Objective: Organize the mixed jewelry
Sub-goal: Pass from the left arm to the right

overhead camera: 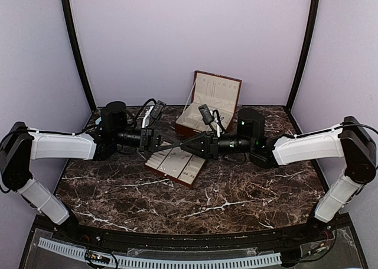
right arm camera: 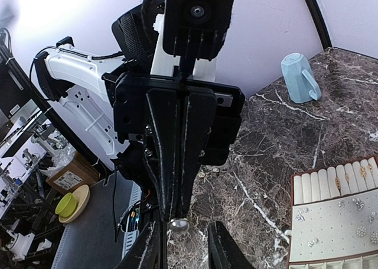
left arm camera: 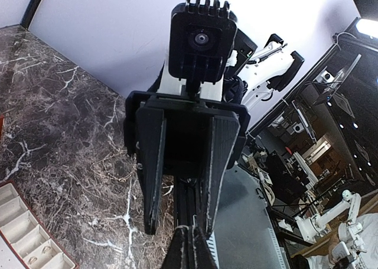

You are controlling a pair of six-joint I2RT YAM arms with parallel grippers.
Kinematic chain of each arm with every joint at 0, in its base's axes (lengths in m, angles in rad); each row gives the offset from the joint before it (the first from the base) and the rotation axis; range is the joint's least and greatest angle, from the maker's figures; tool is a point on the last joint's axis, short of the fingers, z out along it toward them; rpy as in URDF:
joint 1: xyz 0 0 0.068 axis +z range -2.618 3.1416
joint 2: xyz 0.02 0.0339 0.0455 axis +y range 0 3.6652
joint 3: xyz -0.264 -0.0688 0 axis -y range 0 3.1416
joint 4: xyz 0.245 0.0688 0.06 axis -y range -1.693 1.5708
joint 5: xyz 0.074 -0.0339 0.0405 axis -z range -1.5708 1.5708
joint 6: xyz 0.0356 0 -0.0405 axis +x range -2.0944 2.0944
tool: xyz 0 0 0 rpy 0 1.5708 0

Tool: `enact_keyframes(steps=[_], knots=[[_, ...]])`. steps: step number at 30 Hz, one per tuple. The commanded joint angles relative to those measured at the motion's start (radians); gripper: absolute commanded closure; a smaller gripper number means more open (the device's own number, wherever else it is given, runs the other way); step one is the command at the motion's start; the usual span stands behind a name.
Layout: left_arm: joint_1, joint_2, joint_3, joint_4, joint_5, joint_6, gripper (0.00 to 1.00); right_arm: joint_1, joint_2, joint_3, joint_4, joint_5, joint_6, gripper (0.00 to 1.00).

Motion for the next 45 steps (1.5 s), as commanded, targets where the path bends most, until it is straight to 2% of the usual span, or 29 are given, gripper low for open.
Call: enact_keyframes(steps=[1, 25, 45], knots=[[-0.007, 0.005, 0.024, 0.039, 0.025, -0.01, 1.0, 0.009, -0.016, -0.009, 0.075, 0.006, -0.024, 0.71], [-0.018, -0.006, 0.03, 0.011, 0.02, 0.013, 1.0, 0.009, 0.033, -0.004, 0.106, -0.021, -0.02, 0.69], [-0.019, -0.009, 0.023, 0.019, -0.007, 0.003, 1.0, 0.009, 0.023, -0.033, 0.126, 0.0, 0.015, 0.87]])
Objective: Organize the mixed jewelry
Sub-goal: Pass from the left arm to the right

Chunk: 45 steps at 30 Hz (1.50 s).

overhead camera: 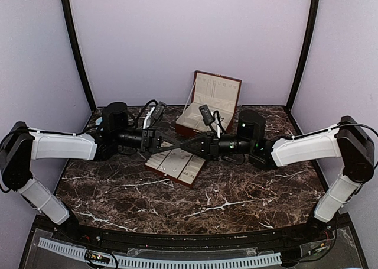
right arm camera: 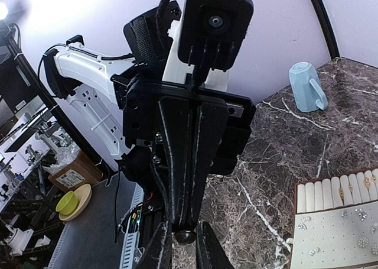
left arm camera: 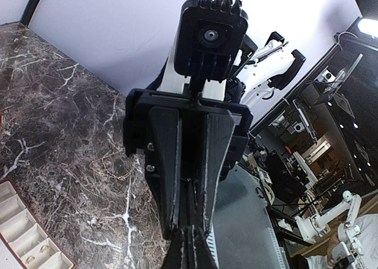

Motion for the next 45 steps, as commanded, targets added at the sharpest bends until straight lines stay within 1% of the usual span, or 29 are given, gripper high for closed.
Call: enact_keyframes(steps=[1, 9, 11, 13, 15, 16, 17, 18, 20, 22, 27, 29, 30, 31, 35, 36, 40, 43, 45], knots=[[-0.008, -0.014, 0.023, 0.022, 0.001, 0.002, 1.0, 0.009, 0.002, -0.02, 0.046, 0.016, 0.023, 0.88], [-0.007, -0.007, 0.025, 0.027, -0.001, -0.011, 1.0, 0.008, -0.007, -0.04, 0.073, 0.043, 0.054, 0.92], [-0.007, -0.007, 0.025, 0.028, 0.0, -0.012, 0.97, 0.008, -0.009, -0.043, 0.073, 0.048, 0.054, 0.92], [-0.008, -0.007, 0.024, 0.028, -0.001, -0.012, 0.94, 0.008, -0.009, -0.045, 0.074, 0.055, 0.057, 0.92], [-0.007, -0.006, 0.024, 0.028, -0.002, -0.012, 0.86, 0.007, -0.012, -0.048, 0.079, 0.058, 0.06, 0.93], [-0.008, -0.007, 0.025, 0.028, -0.002, -0.012, 0.8, 0.006, -0.013, -0.049, 0.08, 0.061, 0.061, 0.93], [-0.007, -0.008, 0.024, 0.027, -0.004, -0.012, 0.76, 0.005, -0.015, -0.052, 0.082, 0.063, 0.062, 0.93], [-0.007, -0.008, 0.025, 0.026, -0.005, -0.012, 0.7, 0.004, -0.016, -0.054, 0.084, 0.065, 0.062, 0.93], [-0.007, -0.01, 0.024, 0.025, -0.005, -0.011, 0.64, 0.001, -0.022, -0.059, 0.089, 0.073, 0.065, 0.93], [-0.007, -0.011, 0.023, 0.023, -0.009, -0.007, 0.6, -0.003, -0.026, -0.065, 0.094, 0.076, 0.068, 0.93], [-0.007, -0.014, 0.024, 0.003, -0.024, 0.004, 0.57, -0.012, -0.039, -0.076, 0.099, 0.08, 0.074, 0.93], [-0.007, -0.025, 0.028, -0.045, -0.063, 0.033, 0.54, -0.015, -0.045, -0.079, 0.093, 0.081, 0.071, 0.93], [-0.007, -0.031, 0.03, -0.069, -0.105, 0.048, 0.53, -0.017, -0.051, -0.08, 0.084, 0.083, 0.066, 0.93], [-0.006, -0.045, 0.034, -0.124, -0.129, 0.085, 0.52, -0.019, -0.055, -0.08, 0.073, 0.085, 0.061, 0.93], [-0.006, -0.112, 0.045, -0.28, -0.33, 0.197, 0.48, -0.034, -0.079, -0.077, -0.008, 0.096, 0.029, 0.93], [-0.006, -0.123, 0.046, -0.3, -0.406, 0.212, 0.47, -0.036, -0.081, -0.071, -0.041, 0.097, 0.016, 0.93], [0.0, -0.178, 0.055, -0.411, -0.601, 0.277, 0.41, -0.044, -0.1, -0.024, -0.228, 0.125, -0.063, 0.93], [0.016, -0.201, 0.068, -0.475, -0.686, 0.289, 0.4, -0.045, -0.111, 0.003, -0.361, 0.143, -0.127, 0.93], [0.036, -0.207, 0.074, -0.497, -0.696, 0.293, 0.39, -0.046, -0.112, 0.025, -0.439, 0.165, -0.163, 0.93]])
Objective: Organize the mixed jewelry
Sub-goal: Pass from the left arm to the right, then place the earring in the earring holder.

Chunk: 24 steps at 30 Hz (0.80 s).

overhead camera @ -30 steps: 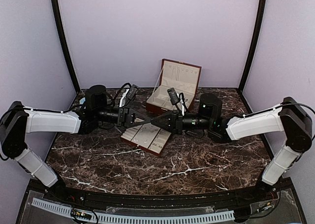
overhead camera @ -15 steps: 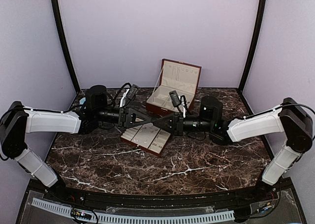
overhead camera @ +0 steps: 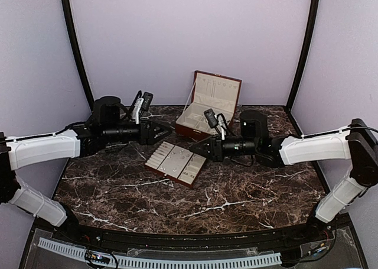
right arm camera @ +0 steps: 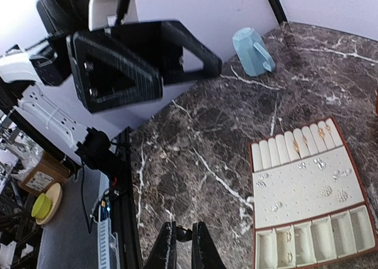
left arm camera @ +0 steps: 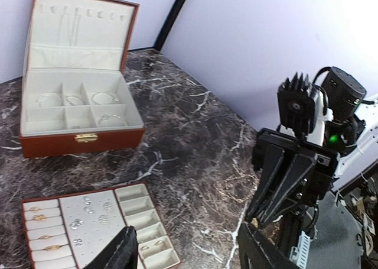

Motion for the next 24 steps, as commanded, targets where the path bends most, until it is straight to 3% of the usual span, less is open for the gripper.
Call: enact_keyframes(steps=[1, 10, 24], knots=[[0.04, -0.036, 0.036, -0.12, -0.149, 0.06, 0.38, -0.008, -0.027, 0.069, -0.23, 0.058, -0.122, 0.93], [0.184, 0.04, 0.076, -0.225, -0.067, -0.028, 0.38, -0.008, 0.032, 0.203, -0.454, 0.122, -0.211, 0.93], [0.2, 0.175, 0.141, -0.333, -0.05, -0.02, 0.37, 0.004, 0.217, 0.403, -0.663, 0.183, -0.242, 0.92]])
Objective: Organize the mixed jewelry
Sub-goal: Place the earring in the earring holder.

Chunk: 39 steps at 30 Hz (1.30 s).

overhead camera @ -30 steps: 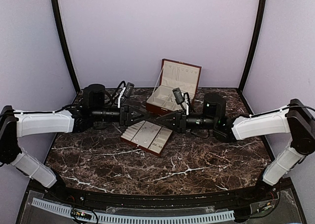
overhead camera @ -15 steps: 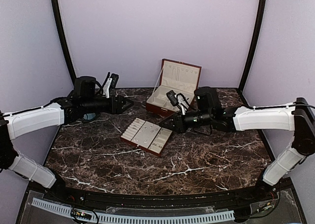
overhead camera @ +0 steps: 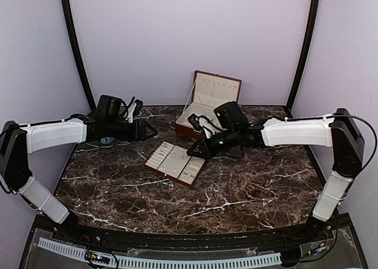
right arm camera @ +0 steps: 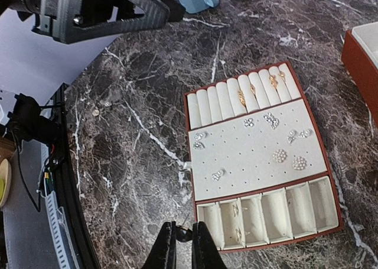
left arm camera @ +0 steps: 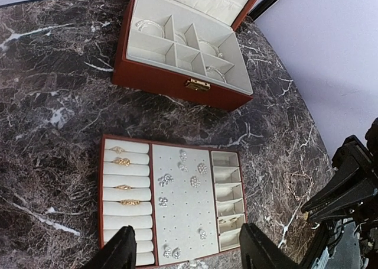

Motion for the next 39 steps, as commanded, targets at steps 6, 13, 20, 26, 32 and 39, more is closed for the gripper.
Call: enact_keyframes(steps=[6, 13, 20, 26, 32, 39], knots=[[0.0, 0.128, 0.072, -0.101, -0.003, 0.033, 0.37, 0.016, 0.139, 0.163, -0.163, 0.072, -0.015, 0.92], [-0.001, 0.175, 0.088, -0.119, 0.004, 0.037, 0.37, 0.042, 0.229, 0.256, -0.241, 0.089, -0.024, 0.92], [-0.001, 0.223, 0.111, -0.153, 0.007, 0.047, 0.37, 0.075, 0.284, 0.309, -0.286, 0.102, -0.038, 0.93], [-0.001, 0.251, 0.125, -0.168, 0.02, 0.047, 0.37, 0.094, 0.32, 0.342, -0.311, 0.11, -0.045, 0.92], [0.0, 0.255, 0.129, -0.17, 0.03, 0.045, 0.36, 0.114, 0.361, 0.387, -0.344, 0.114, -0.061, 0.93], [-0.001, 0.257, 0.134, -0.176, 0.03, 0.044, 0.36, 0.118, 0.393, 0.416, -0.379, 0.123, -0.062, 0.93]])
